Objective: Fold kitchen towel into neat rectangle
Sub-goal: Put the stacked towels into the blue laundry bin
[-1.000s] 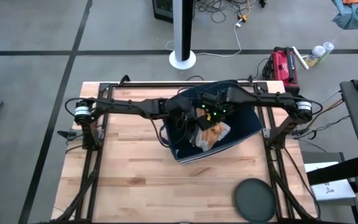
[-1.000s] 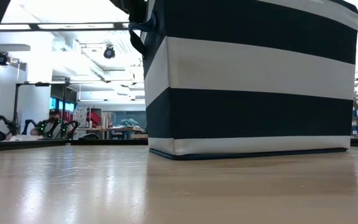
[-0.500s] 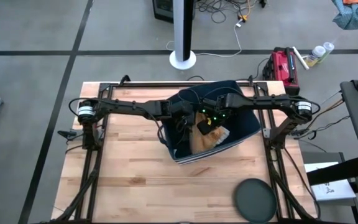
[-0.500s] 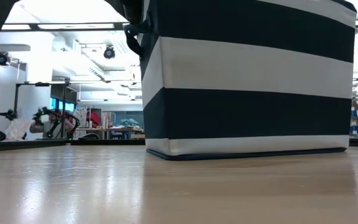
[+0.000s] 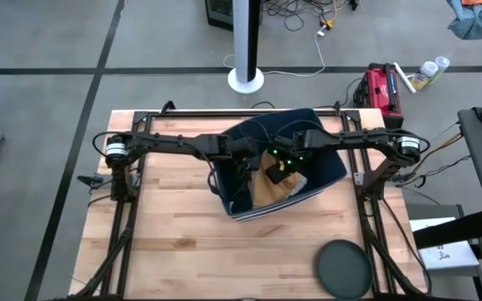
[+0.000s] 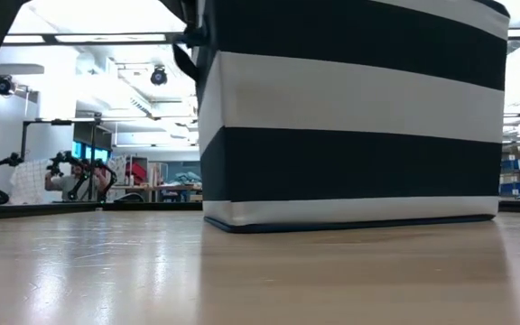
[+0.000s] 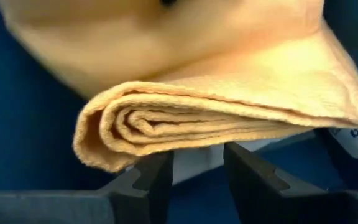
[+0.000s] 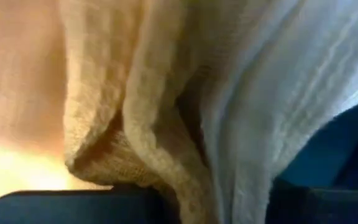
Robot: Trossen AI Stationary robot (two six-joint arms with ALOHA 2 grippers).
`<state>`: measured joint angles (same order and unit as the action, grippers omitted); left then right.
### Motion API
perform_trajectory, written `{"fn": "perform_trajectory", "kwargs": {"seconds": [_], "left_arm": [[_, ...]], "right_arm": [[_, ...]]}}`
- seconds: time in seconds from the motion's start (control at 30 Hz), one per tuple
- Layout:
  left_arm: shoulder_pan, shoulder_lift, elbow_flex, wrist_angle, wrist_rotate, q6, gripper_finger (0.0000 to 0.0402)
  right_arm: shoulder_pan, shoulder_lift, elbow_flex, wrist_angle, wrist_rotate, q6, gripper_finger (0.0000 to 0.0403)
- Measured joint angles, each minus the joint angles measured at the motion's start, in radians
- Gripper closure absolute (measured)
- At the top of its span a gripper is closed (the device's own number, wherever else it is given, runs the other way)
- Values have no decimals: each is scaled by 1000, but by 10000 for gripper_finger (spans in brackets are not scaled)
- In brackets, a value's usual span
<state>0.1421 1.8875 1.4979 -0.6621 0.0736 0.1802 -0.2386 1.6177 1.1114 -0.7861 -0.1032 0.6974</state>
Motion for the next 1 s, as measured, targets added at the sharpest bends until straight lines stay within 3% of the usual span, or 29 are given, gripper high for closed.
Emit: {"fn": "perform_trajectory", "kwargs": {"seconds": [0.27,0.6,0.73,1.0], "left_arm": [[-1,-4,88,-151,-34,-2,265],[0,-7,195,-217,-58,9,264],[0,-8,166,-136,-40,8,270],[-1,3,31,123,18,-1,267]], "right_arm": [[0,-3,-33,-2,3,1,333],[0,0,-34,-20,41,18,333],[0,-2,-34,-31,44,56,326],[0,-6,24,-160,55,69,246]]}}
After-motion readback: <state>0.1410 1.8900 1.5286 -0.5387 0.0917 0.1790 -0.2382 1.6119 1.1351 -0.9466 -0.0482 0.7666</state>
